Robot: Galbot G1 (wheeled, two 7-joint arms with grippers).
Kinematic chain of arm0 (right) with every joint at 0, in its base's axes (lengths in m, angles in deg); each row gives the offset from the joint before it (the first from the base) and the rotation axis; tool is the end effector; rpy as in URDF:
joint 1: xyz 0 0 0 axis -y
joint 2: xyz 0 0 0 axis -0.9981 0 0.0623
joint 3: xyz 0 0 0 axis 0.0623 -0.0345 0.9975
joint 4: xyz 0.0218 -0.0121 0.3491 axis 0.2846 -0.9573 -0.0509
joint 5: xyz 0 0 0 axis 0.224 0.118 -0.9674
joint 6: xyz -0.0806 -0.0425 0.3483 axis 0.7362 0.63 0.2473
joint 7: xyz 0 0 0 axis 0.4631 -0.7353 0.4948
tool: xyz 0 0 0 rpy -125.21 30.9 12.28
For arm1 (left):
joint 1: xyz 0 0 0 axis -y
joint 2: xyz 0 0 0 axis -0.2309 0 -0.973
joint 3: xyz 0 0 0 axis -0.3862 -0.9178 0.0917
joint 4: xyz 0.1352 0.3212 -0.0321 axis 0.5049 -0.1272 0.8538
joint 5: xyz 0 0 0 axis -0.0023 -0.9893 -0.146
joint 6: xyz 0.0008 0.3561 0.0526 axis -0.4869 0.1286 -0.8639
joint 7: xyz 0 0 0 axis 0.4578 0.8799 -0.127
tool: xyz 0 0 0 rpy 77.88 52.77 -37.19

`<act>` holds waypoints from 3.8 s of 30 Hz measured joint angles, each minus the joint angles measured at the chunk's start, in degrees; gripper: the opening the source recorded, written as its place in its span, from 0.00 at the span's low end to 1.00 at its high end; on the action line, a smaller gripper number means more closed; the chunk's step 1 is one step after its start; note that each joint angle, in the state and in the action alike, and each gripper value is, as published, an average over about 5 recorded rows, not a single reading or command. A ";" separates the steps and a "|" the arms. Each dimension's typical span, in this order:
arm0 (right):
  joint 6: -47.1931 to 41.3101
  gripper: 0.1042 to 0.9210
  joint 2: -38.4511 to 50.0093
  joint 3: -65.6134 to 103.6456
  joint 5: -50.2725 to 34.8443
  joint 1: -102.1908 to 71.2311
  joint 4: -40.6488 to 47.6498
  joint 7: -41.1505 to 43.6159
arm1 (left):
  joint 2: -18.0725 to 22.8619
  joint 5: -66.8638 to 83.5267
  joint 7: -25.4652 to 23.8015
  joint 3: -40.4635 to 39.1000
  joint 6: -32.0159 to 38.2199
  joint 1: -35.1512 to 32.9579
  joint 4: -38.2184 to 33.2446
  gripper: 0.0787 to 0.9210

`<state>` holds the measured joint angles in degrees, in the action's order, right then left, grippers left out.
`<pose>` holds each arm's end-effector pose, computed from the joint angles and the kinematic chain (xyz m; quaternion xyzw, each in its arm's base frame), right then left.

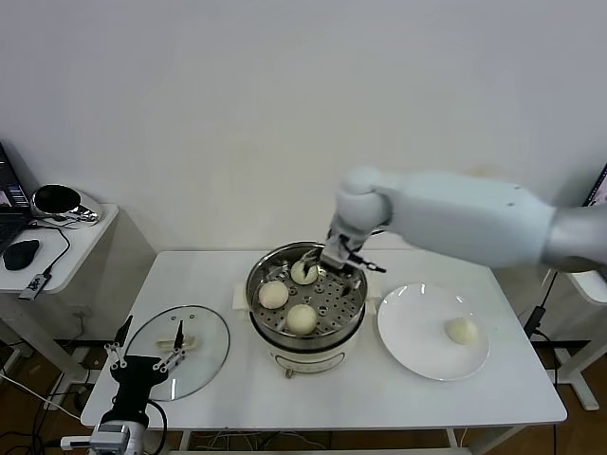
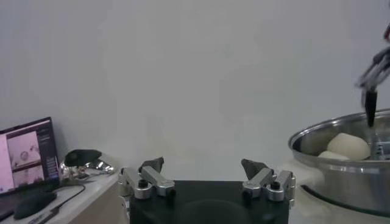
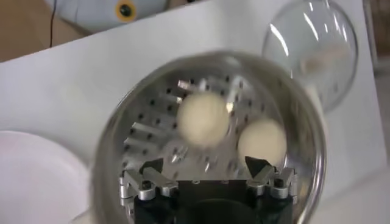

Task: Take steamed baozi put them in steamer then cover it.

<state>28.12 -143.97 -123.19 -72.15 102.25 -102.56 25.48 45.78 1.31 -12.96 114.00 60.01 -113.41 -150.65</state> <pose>0.5165 0.0726 -0.0242 0.6138 -0.3257 0.7045 0.1445 0.1608 0.0783 -0.2800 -0.0254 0.9882 0.1507 0.0123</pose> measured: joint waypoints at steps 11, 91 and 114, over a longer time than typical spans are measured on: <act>-14.94 0.88 19.62 4.12 0.16 -3.76 -5.17 -1.12 | -1.07 0.03 -0.47 -1.18 0.26 0.40 -0.02 0.88; -23.01 0.64 22.11 10.32 -3.64 -10.49 2.01 -3.34 | -0.63 -0.44 -1.09 -0.95 0.17 -0.10 0.25 0.88; -37.19 0.64 -1.60 0.33 -26.11 -2.80 4.22 -13.04 | 1.12 -0.73 -1.01 -0.30 0.06 -0.89 -1.03 0.88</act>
<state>-9.08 -145.56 -122.86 -98.26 99.46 -98.34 12.45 46.90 0.58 -13.97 113.69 60.07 -114.31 -151.68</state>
